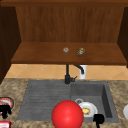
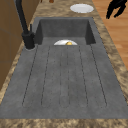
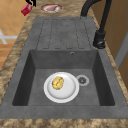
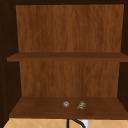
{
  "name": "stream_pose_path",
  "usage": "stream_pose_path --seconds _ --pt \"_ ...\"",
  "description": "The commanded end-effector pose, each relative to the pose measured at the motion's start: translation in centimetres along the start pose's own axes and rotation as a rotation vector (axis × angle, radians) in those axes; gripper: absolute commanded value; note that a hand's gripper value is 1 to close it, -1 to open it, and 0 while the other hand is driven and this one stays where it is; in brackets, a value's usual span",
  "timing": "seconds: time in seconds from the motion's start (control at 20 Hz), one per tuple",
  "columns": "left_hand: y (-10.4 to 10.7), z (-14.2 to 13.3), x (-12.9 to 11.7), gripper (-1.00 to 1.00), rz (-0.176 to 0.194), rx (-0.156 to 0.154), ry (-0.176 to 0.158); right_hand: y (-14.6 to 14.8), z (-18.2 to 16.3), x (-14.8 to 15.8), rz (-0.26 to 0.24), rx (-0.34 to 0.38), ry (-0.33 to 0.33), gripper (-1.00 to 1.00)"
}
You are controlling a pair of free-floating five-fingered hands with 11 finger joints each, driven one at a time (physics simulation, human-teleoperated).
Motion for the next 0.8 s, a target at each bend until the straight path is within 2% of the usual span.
stream_pose_path --seconds 0.0,0.15,0.25,0.3,0.4,0.6,0.75 --pt "0.9 -0.4 -1.3 -1.00 0.009 -0.008 -0.001 0.0 0.0 0.0 0.000 0.000 0.000 0.00" --pt "2.0 -0.7 -3.2 -1.00 0.049 -0.024 -0.003 0.0 0.0 0.0 0.000 0.000 0.000 0.00" --pt "2.4 -0.8 -3.8 -1.00 0.045 -0.027 -0.011 0.0 0.0 0.0 0.000 0.000 0.000 0.00" --pt "2.3 -0.9 -3.6 -1.00 0.031 -0.031 -0.023 0.0 0.0 0.0 0.000 0.000 0.000 0.00" --pt "1.6 -0.7 -3.1 -1.00 0.036 -0.027 -0.022 0.0 0.0 0.0 0.000 0.000 0.000 0.00" --pt "0.0 1.0 -2.7 -1.00 0.040 -0.014 -0.044 0.0 0.0 0.0 0.000 0.000 0.000 0.00" --pt "0.1 1.5 -3.4 -1.00 0.072 -0.030 -0.046 0.0 0.0 0.0 0.000 0.000 0.000 0.00"
